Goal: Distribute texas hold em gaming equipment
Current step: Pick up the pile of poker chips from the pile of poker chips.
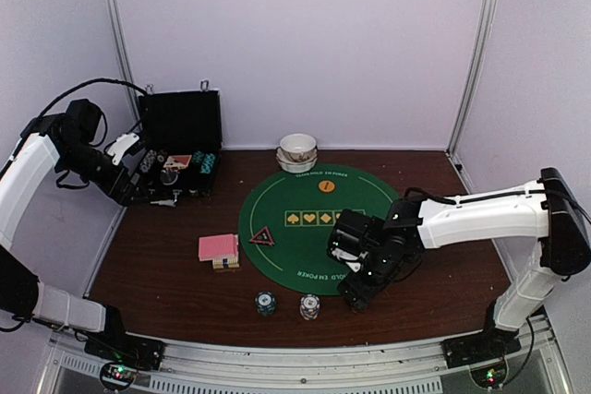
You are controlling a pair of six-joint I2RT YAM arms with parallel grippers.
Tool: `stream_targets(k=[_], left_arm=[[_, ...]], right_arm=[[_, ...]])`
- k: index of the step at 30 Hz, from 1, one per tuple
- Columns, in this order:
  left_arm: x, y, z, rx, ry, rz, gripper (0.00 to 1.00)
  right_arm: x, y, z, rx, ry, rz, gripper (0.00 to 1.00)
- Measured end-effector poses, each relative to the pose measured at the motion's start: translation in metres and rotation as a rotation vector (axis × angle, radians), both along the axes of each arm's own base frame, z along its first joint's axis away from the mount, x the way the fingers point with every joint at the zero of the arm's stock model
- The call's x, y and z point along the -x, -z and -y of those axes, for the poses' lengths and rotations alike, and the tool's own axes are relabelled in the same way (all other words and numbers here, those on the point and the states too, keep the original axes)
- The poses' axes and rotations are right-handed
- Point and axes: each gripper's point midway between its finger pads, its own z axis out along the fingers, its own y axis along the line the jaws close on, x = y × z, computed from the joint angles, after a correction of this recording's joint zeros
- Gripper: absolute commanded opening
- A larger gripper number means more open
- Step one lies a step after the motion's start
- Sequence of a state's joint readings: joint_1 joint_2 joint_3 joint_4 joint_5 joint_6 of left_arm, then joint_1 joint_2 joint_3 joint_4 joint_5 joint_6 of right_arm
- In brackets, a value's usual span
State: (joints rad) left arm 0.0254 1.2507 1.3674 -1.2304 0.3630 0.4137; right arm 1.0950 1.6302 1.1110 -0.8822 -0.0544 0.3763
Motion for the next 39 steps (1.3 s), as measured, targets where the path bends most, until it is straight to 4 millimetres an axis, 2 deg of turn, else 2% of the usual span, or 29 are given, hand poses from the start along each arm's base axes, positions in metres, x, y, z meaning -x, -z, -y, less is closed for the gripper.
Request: stream_targets(k=[7, 15, 26, 39], left_arm=[[0.000, -0.001, 0.000, 0.000, 0.000, 0.000, 0.97], [0.000, -0.001, 0.000, 0.000, 0.000, 0.000, 0.98], [0.000, -0.001, 0.000, 0.000, 0.000, 0.000, 0.98], [0.001, -0.003, 0.000, 0.000, 0.000, 0.009, 0.98]], right_arm=[[0.008, 0.009, -0.004, -0.035, -0.004, -0.039, 0.82], [0.009, 0.016, -0.005, -0.037, 0.002, -0.047, 0.72], [0.007, 0.024, -0.008, -0.033, 0.006, -0.050, 0.65], [0.005, 0.024, -0.008, -0.029, 0.007, -0.041, 0.51]])
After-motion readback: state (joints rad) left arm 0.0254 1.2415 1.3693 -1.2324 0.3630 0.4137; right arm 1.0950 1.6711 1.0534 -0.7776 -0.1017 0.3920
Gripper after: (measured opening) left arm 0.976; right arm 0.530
